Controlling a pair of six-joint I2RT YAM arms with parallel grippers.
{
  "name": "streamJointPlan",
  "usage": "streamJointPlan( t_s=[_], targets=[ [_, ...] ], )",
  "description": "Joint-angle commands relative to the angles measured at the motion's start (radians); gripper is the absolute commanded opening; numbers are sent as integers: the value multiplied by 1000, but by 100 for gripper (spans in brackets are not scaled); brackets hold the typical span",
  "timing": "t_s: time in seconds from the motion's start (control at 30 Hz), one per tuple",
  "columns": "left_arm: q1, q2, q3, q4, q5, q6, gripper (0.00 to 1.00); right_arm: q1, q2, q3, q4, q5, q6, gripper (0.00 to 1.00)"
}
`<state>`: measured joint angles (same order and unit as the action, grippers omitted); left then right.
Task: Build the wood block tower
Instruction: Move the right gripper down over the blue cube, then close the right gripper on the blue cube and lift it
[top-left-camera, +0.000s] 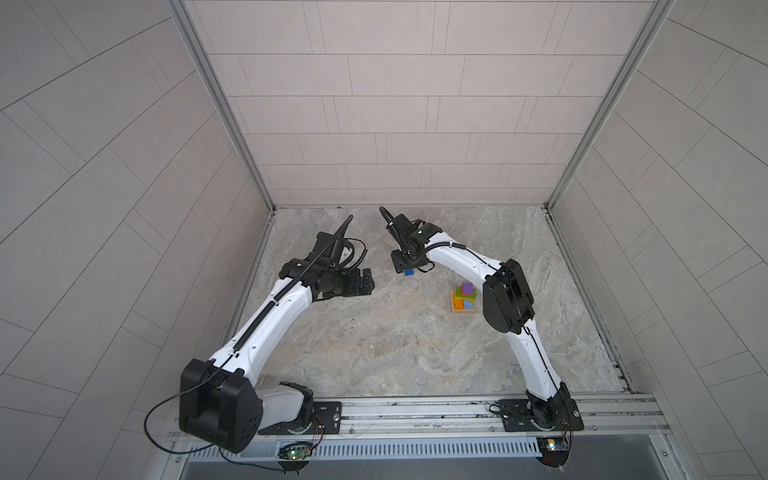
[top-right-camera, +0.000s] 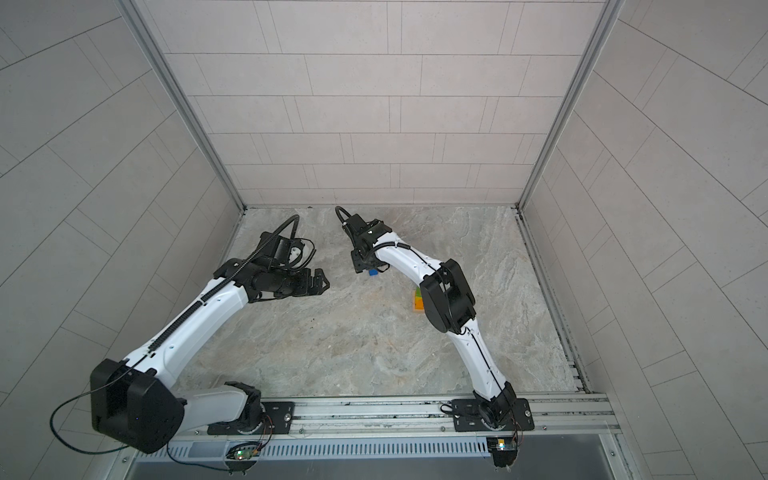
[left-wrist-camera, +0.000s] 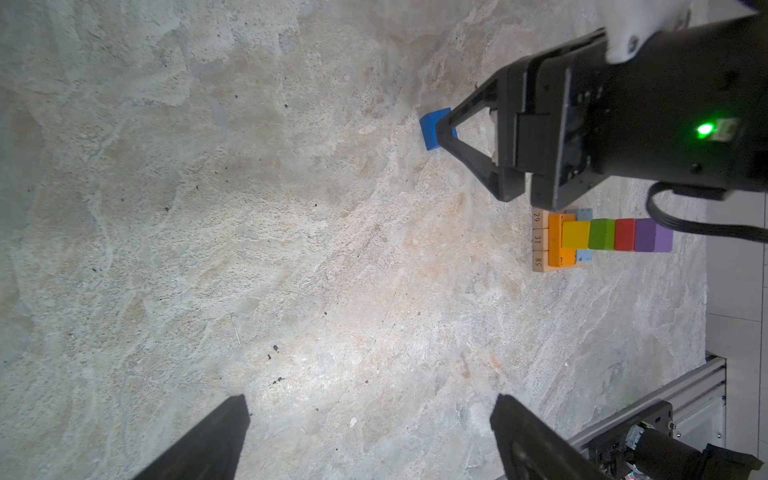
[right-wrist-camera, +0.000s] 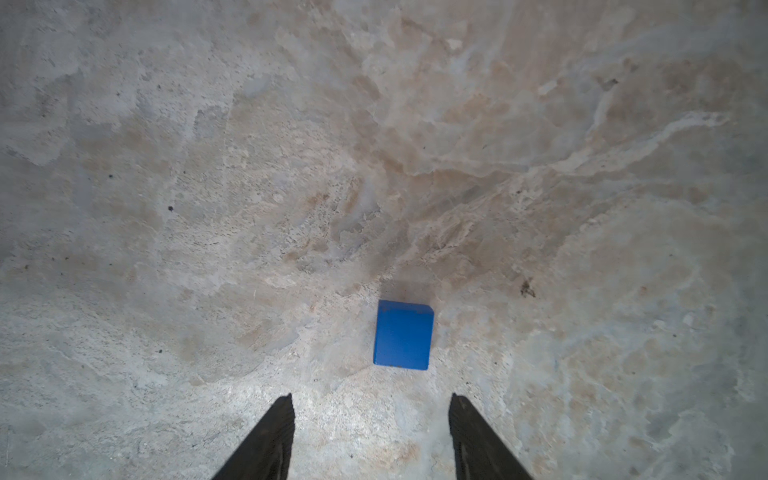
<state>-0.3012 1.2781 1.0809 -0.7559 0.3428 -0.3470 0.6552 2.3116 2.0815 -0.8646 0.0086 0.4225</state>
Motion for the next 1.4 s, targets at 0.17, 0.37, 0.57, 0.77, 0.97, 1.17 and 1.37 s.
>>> streamJointPlan(
  t_s=[0.17,0.37,0.57,0.77,0.97,1.17,1.37],
  targets=[
    [8,-17,-12,6,12,2,98,-22,76,40,-48,29,-18,58],
    [12,-16,-12,7,18,2,98,-33,115,55,-47,15,-29,56],
    [12,-13,-13,8,21,0,98,-34,147,83,-46,20,-35,51],
    [14,-11,-12,8,19,-1,98,-34,164,97,-47,23,-37,40],
    [13,-9,-14,9,25,0,98,-35,161,97,-59,33,-35,33],
    [13,-11,-14,9,24,0,98,-34,126,97,-78,39,-9,16],
    [14,-11,-14,9,28,0,98,-29,35,91,-117,54,30,4]
  ],
)
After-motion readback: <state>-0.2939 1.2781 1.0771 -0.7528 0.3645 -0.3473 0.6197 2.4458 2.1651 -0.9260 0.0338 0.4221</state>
